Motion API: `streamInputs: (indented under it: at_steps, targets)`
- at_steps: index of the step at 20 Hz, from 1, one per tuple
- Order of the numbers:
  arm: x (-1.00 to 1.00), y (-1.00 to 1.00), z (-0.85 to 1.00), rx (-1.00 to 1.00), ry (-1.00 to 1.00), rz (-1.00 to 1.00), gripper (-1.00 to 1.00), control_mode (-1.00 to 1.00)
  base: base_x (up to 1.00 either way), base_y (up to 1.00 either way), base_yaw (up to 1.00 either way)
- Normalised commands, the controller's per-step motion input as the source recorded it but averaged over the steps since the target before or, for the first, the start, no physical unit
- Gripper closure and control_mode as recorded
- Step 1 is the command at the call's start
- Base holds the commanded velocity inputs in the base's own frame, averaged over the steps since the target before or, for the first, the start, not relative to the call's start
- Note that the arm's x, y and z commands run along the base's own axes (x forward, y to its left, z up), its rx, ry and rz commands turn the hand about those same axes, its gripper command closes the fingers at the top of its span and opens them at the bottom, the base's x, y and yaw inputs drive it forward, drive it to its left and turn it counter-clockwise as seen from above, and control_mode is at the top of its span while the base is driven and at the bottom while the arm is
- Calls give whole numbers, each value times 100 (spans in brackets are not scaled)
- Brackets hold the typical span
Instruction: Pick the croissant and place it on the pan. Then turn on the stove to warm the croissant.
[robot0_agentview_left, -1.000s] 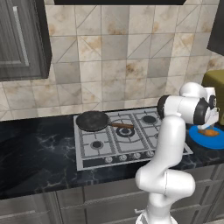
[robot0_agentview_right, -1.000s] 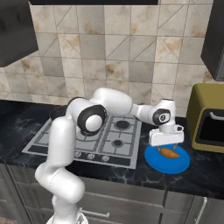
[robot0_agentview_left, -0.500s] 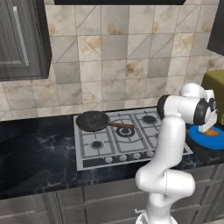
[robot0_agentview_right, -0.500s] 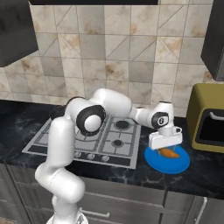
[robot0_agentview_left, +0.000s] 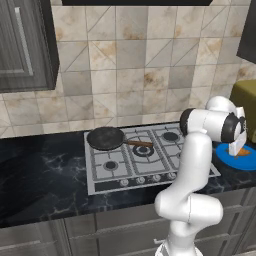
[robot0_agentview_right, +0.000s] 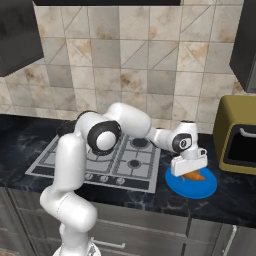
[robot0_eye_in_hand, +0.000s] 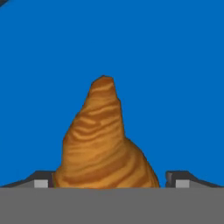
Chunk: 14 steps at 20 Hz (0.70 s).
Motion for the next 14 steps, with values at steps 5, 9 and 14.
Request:
streamInputs:
  at_steps: [5,9,14]
  targets:
    - [-4,4,-8,0,0,5,100,-100,0,0,0]
    - [0,5,36,0,-13,0,100,-100,0,0,0]
    - [-13,31,69,-1,-20,0,100,-100,0,0,0]
